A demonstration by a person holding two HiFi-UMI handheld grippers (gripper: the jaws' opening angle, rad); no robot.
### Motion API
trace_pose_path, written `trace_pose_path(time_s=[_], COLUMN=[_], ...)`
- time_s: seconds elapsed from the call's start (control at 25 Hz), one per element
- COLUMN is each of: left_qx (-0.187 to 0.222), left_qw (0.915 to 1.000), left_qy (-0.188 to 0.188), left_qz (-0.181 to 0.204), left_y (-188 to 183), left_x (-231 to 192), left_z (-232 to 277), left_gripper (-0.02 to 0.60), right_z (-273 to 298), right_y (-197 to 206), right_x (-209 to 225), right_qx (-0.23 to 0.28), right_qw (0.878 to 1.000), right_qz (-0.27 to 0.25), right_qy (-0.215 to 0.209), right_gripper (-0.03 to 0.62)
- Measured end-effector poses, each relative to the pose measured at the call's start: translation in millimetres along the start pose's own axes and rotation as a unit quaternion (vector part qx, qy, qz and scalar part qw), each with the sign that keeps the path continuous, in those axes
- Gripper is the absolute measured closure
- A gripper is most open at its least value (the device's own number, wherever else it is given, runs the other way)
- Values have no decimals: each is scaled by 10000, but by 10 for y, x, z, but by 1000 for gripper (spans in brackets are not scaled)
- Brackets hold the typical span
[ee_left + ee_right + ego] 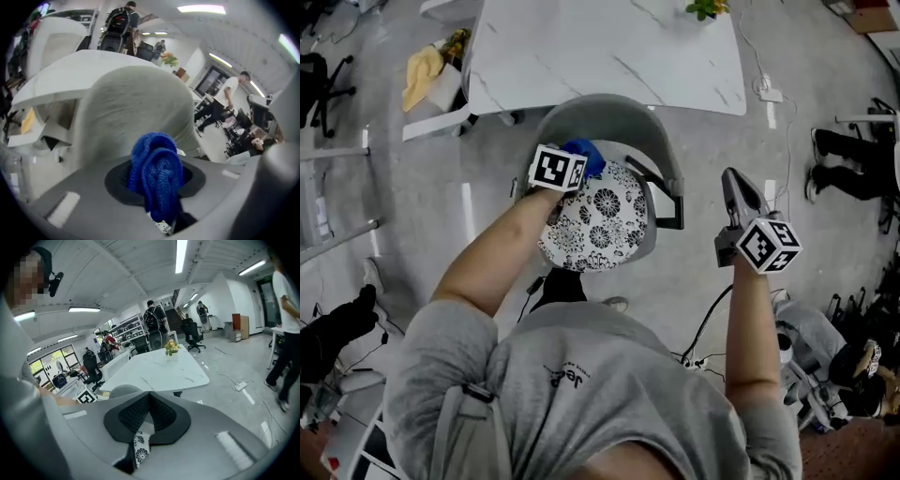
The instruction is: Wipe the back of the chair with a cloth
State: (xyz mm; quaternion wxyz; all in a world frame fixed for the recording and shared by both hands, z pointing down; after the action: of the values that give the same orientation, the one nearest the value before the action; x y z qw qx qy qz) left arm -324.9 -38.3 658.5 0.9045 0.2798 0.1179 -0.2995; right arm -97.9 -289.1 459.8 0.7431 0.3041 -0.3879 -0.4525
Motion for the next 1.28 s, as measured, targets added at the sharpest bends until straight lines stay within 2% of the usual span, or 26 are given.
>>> trace_pose_path(time_s=[0.12,0.28,0.52,0.8,0.92,1.04,1.28], left_qx=[-12,82,226,119,73,1,-326], left_qw=[9971,9916,9794,9718,9729,9797,9963], left_qy=[-438,-598,-534,-298,-191,-170,-348], left_qz=[-625,-1140,-1932,-2338,-2302,-1997,-716], left_y=[402,612,473,313,155,-63,-403], left_x=[-456,-733,-955,-893,-793,-651,-246], left_z=[-219,-292,-102,74,196,349,713], left_gripper=[408,408,408,408,408,408,409], right_z=[211,380,392,205,102,8,-259], right_y=[-26,-47,1,35,52,81,147], right_x=[-195,-375,-403,-174,-68,32,301], right_qx=[-75,-140,-200,-152,-91,-25,96], right_qw=[9996,9987,9990,9998,9997,9993,9976], right_qz=[-98,-192,-128,78,170,260,405], right_qy=[-250,-448,-368,-38,123,262,550], right_gripper=[591,591,591,591,591,591,591])
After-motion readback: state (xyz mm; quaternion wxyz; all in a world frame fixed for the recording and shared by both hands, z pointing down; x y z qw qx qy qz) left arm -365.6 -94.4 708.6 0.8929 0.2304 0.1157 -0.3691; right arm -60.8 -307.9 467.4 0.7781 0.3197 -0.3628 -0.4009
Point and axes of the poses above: the fingertips, and each gripper's own axes: z forward along the fingers, x to its right, y out of its underside, the point moved 7 cm from there along -z, backward along the fingers
